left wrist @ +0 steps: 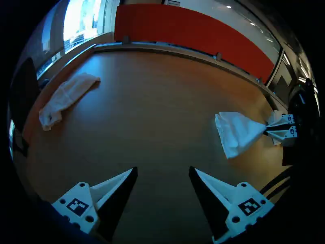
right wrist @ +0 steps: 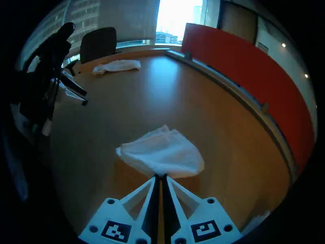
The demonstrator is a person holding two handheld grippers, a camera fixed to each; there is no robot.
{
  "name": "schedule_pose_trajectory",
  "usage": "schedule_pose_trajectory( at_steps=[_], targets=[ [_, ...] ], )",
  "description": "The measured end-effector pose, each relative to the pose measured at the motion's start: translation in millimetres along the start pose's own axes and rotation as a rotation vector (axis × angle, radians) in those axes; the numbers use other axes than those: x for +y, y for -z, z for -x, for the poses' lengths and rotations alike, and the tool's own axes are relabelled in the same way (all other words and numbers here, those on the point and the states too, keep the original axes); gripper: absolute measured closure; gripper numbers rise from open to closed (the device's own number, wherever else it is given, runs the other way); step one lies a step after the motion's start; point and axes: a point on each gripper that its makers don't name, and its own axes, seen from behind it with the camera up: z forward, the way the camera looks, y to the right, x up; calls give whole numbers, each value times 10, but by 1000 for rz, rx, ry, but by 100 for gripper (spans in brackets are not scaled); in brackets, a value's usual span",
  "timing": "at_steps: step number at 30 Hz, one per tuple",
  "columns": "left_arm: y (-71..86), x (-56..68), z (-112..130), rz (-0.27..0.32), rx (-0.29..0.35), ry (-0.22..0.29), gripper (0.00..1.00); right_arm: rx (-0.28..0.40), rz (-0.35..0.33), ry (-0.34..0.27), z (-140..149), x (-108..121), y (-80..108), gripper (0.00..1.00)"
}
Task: Fold towel
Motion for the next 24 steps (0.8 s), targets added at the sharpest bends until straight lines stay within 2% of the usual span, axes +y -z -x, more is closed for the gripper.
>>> schedule_pose_trajectory(
  at_steps=[12,18,24],
  targets=[
    [56,36,-196,12,43,-14,6,104,50,90,-772,266,251,93],
    [90,75,-258,21,59,-16,6,124,71,85,-884,368,382,93],
    [107,129,-278,32,66,-20,6,123,99,69,-855,527,501,93]
  ],
)
